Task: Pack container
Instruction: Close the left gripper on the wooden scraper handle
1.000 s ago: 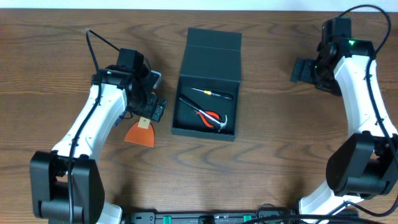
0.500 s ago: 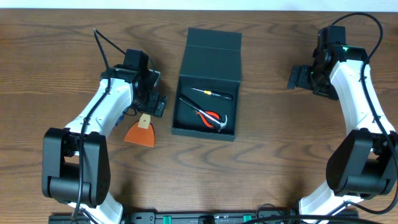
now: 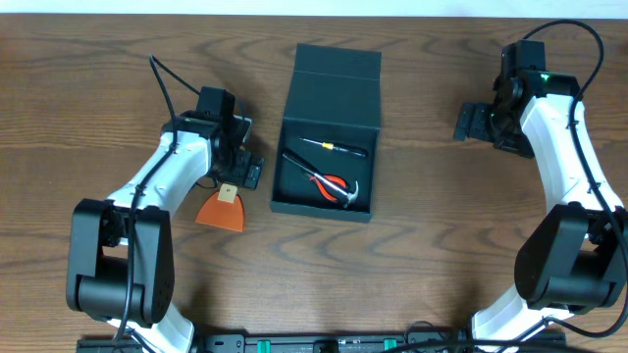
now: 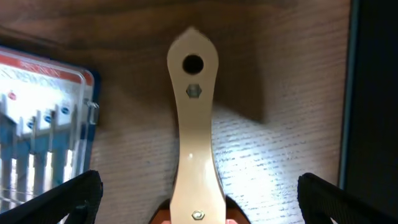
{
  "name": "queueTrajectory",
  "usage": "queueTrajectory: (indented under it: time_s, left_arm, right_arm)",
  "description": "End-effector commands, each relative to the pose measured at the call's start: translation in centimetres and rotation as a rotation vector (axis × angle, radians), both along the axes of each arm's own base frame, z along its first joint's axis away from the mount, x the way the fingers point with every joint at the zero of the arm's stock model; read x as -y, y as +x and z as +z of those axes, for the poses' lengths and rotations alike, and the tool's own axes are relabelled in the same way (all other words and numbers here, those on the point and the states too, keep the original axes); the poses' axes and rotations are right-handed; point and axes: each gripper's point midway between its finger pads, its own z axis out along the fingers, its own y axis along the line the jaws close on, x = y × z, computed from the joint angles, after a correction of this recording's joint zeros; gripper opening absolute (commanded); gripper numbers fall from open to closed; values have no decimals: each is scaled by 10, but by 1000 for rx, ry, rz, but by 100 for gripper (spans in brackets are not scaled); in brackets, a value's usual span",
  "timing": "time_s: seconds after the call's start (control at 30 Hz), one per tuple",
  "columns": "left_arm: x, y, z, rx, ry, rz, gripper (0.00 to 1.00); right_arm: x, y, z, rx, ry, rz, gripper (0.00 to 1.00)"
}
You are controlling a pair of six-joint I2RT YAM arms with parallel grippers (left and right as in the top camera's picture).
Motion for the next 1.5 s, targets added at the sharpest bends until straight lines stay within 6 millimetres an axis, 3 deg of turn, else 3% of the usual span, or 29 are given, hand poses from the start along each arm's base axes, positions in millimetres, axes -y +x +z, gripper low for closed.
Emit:
queueTrajectory:
  time_s: [0.0, 0.53, 0.9, 0.97, 1.13, 1.47]
  left_arm:
    - [-3, -9, -13, -26, 13, 18, 98]
    - [-5, -16, -44, -76, 20, 34, 98]
    - [-5, -21, -45, -97, 23, 37, 99]
    - [-6, -22, -45, -101, 23, 37, 91]
    - [-6, -23, -45, -104, 24, 37, 57]
    - [-6, -23, -45, -104, 24, 37, 38]
  right_arm:
    - [-3, 0, -2, -4, 3, 17, 99]
    - [-3, -2, -2, -13, 2, 28, 99]
    - [-3, -3, -2, -17, 2, 28, 99]
    - [-3, -3, -2, -16, 2, 27, 99]
    - [-3, -3, -2, -16, 2, 27, 99]
    - [-3, -3, -2, -18, 2, 27, 99]
